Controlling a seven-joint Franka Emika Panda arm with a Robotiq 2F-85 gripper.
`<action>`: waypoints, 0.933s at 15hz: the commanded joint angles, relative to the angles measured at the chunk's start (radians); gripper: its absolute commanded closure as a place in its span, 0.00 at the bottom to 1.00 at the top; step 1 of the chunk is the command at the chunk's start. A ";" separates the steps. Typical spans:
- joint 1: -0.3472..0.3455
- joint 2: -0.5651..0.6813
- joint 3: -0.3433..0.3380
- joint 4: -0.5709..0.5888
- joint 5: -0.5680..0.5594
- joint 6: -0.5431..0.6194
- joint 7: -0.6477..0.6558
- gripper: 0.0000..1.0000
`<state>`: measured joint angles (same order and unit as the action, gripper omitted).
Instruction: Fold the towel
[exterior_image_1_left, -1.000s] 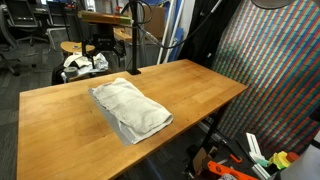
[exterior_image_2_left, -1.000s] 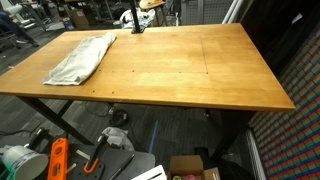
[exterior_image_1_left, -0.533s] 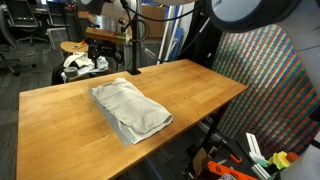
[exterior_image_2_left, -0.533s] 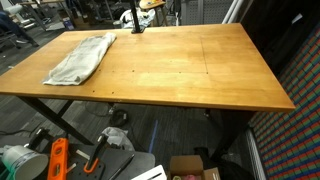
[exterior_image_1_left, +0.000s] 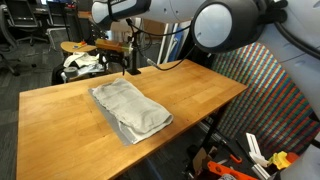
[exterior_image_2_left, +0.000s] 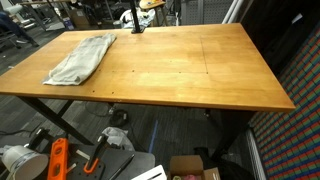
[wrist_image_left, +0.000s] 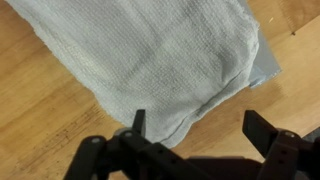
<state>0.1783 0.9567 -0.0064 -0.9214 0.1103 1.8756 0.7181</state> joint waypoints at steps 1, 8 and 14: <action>-0.002 0.073 -0.011 0.091 -0.004 0.001 0.034 0.00; -0.009 0.146 -0.011 0.135 -0.001 0.003 0.073 0.00; -0.023 0.197 -0.014 0.167 0.004 0.052 0.109 0.00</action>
<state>0.1655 1.1049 -0.0142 -0.8276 0.1082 1.9022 0.7945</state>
